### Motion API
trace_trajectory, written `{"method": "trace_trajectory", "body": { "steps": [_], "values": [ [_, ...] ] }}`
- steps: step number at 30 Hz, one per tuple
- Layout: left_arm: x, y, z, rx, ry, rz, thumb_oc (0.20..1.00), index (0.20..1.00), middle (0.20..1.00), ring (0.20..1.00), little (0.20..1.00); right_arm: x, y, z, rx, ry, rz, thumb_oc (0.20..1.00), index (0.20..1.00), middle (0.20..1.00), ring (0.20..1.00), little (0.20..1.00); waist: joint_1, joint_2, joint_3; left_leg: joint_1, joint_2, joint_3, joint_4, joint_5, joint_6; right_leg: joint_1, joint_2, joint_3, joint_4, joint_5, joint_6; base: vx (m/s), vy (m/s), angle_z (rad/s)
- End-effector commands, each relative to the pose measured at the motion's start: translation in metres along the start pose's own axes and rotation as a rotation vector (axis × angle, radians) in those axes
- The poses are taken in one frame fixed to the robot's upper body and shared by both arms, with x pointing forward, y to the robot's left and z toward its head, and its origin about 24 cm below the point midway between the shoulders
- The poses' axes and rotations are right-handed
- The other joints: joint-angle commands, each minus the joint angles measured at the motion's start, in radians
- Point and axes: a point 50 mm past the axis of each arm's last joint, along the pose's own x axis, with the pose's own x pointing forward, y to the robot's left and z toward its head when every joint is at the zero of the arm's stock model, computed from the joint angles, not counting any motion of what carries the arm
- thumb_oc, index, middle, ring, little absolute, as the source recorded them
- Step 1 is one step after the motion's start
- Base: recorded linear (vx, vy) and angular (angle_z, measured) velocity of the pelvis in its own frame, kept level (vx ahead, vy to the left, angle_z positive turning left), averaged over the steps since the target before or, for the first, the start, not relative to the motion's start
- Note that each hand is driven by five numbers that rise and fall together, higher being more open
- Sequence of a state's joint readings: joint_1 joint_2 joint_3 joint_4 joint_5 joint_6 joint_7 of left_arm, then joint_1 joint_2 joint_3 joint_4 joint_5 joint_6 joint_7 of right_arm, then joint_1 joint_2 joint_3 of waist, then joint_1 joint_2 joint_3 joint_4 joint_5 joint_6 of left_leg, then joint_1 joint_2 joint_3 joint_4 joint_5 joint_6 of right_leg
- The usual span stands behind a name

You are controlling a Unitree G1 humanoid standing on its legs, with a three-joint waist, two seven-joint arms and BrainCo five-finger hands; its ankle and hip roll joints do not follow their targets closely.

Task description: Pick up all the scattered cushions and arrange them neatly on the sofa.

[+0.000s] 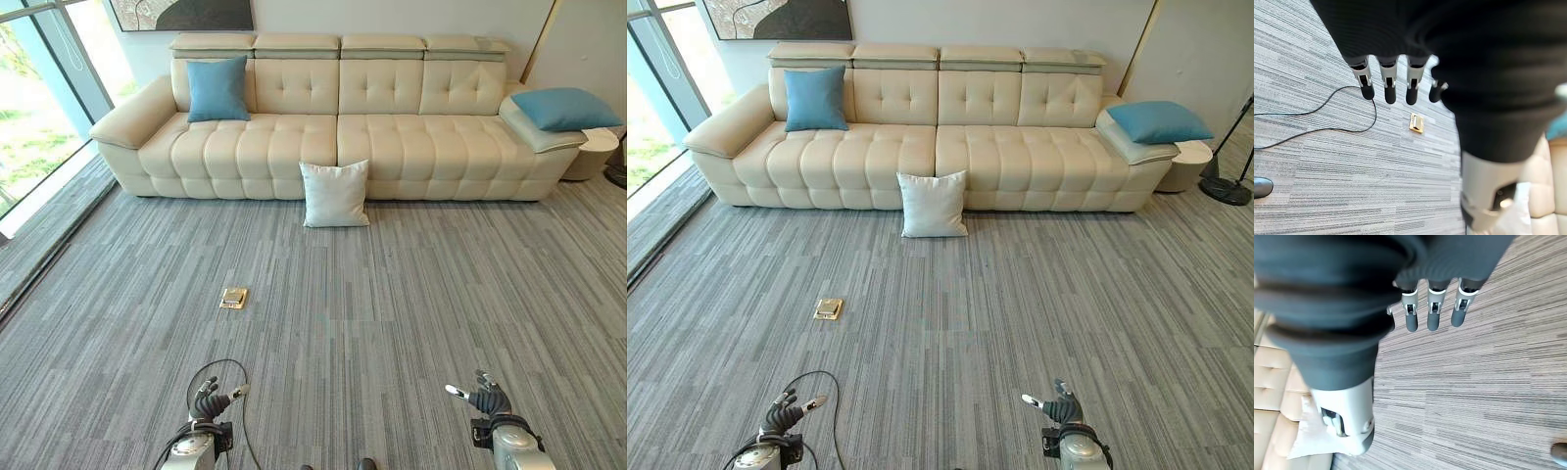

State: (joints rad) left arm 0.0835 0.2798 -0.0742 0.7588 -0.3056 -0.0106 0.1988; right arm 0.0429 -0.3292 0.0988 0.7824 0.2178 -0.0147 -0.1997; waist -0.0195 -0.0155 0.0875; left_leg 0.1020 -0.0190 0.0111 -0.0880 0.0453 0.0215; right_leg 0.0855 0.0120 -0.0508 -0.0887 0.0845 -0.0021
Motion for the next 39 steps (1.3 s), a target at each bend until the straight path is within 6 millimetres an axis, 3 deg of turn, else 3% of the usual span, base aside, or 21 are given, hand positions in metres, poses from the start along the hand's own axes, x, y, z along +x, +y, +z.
{"method": "trace_trajectory", "body": {
  "steps": [1, 17, 30, 33, 39],
  "values": [
    [0.005, 0.002, 0.011, -0.024, -0.032, 0.013, 1.0, 1.0, 1.0, 1.0, 1.0, 0.005, -0.004, 0.012, 0.063, -0.044, -0.045, 1.0, 1.0, 1.0, 1.0, 1.0, -0.002, -0.004, -0.016, 0.021, -0.02, 0.008, 0.001, -0.098, -0.022, 0.046, 0.003, -0.027, 0.001, -0.166, 0.063, 0.0, 0.0, 0.0],
    [0.003, -0.01, -0.021, 0.011, 0.12, -0.003, 1.0, 1.0, 1.0, 1.0, 1.0, 0.005, 0.015, -0.004, 0.075, 0.052, -0.011, 1.0, 1.0, 1.0, 1.0, 1.0, 0.007, -0.002, -0.014, 0.017, -0.022, -0.009, 0.001, -0.094, -0.02, 0.048, -0.003, -0.045, 0.001, -0.163, 0.064, 0.0, 0.006, 0.04],
    [0.005, -0.006, -0.001, 0.025, 0.024, 0.0, 1.0, 1.0, 1.0, 1.0, 1.0, 0.004, 0.014, 0.002, 0.066, 0.018, -0.006, 1.0, 1.0, 1.0, 1.0, 1.0, 0.006, -0.002, -0.014, 0.028, -0.02, -0.003, 0.001, -0.1, -0.02, 0.057, -0.004, -0.04, 0.001, -0.167, 0.066, 0.0, 0.0, 0.0],
    [0.004, -0.005, 0.021, 0.014, -0.085, 0.004, 1.0, 1.0, 1.0, 1.0, 1.0, 0.004, 0.011, 0.017, 0.091, -0.058, -0.017, 1.0, 1.0, 1.0, 1.0, 1.0, 0.007, -0.004, -0.012, 0.029, -0.019, -0.003, 0.001, -0.102, -0.02, 0.058, -0.003, -0.039, 0.001, -0.169, 0.066, 0.0, 0.0, 0.0],
    [0.002, -0.003, 0.034, 0.028, -0.154, 0.004, 1.0, 1.0, 1.0, 1.0, 1.0, 0.003, 0.006, 0.02, 0.094, -0.086, -0.028, 1.0, 1.0, 1.0, 1.0, 1.0, 0.008, -0.004, -0.011, 0.03, -0.02, -0.003, 0.001, -0.104, -0.018, 0.057, -0.004, -0.037, 0.001, -0.168, 0.068, 0.0, 0.0, 0.0]
  ]
}}
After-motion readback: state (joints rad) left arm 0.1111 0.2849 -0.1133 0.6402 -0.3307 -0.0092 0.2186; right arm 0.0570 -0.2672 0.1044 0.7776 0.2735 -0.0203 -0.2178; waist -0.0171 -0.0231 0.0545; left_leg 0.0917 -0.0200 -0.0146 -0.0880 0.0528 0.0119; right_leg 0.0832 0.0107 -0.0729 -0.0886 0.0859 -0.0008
